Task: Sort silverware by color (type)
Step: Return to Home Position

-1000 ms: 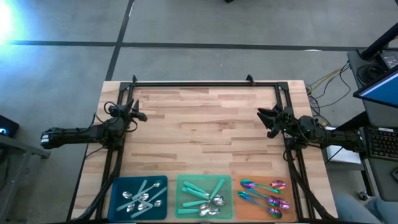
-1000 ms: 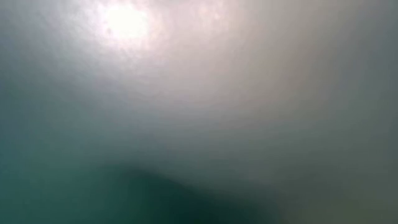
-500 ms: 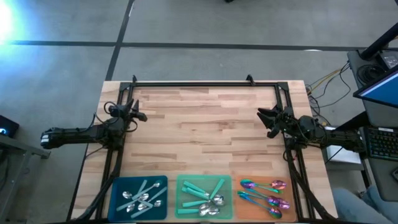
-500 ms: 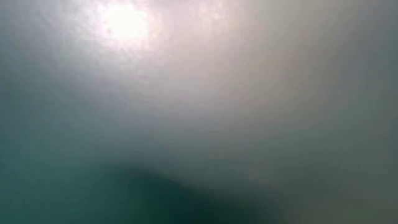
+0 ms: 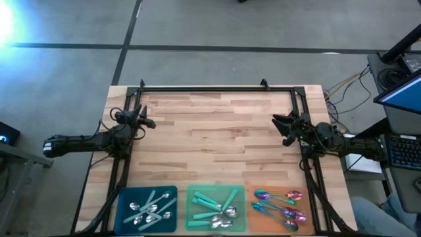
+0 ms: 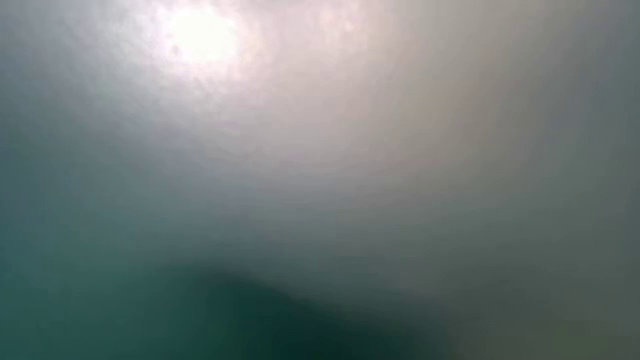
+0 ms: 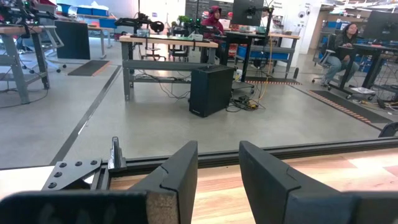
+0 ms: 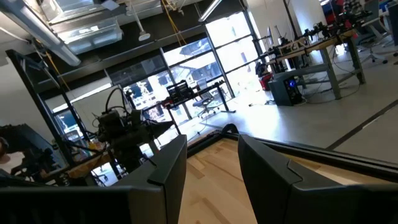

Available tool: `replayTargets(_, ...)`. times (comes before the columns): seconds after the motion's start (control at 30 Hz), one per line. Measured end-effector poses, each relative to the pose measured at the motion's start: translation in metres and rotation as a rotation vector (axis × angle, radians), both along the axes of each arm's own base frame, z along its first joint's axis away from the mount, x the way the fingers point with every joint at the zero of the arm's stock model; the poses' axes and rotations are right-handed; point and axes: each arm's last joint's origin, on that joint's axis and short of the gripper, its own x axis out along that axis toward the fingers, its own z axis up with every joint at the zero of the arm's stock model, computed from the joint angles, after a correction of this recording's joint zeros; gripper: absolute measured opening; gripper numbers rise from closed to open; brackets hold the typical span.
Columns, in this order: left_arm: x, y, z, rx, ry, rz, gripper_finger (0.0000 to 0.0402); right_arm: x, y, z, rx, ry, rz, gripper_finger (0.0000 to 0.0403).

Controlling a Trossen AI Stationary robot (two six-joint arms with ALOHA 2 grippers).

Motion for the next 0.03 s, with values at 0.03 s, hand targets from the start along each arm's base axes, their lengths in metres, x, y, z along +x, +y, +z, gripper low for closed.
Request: replayTargets(0.03,0.0000,0.0000,0.0000,0.000,0.000,0.000,0.0103,0.0000,0.0000,0.0000,0.000,0.000,0.000,0.0134)
